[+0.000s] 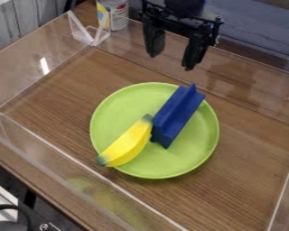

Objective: Remove the banana from inside the green plate and put it on the table

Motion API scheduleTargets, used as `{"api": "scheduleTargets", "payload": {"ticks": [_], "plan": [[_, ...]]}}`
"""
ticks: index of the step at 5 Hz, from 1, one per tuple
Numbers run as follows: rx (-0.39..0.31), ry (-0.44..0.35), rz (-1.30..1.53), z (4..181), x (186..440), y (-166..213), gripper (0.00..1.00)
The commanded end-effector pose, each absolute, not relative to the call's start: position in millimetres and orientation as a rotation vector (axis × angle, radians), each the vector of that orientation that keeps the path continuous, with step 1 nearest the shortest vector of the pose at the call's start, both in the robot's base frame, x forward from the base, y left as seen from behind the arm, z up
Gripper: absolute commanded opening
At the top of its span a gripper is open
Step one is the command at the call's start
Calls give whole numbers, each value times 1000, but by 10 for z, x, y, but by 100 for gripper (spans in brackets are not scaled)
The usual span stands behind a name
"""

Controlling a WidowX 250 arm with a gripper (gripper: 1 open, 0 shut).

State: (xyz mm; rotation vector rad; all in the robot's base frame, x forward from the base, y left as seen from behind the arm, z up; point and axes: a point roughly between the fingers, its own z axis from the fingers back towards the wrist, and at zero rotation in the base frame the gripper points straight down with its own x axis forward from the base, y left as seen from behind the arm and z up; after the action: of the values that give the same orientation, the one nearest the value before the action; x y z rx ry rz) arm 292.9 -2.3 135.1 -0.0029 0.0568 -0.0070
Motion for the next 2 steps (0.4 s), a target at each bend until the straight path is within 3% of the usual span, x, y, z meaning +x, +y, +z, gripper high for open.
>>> {"api": "scheduleTargets", "payload": {"ticks": [1,2], "plan": [[-1,83,-17,1256,2849,-7,100],[-10,91,-35,1175,2587,62,100]]}}
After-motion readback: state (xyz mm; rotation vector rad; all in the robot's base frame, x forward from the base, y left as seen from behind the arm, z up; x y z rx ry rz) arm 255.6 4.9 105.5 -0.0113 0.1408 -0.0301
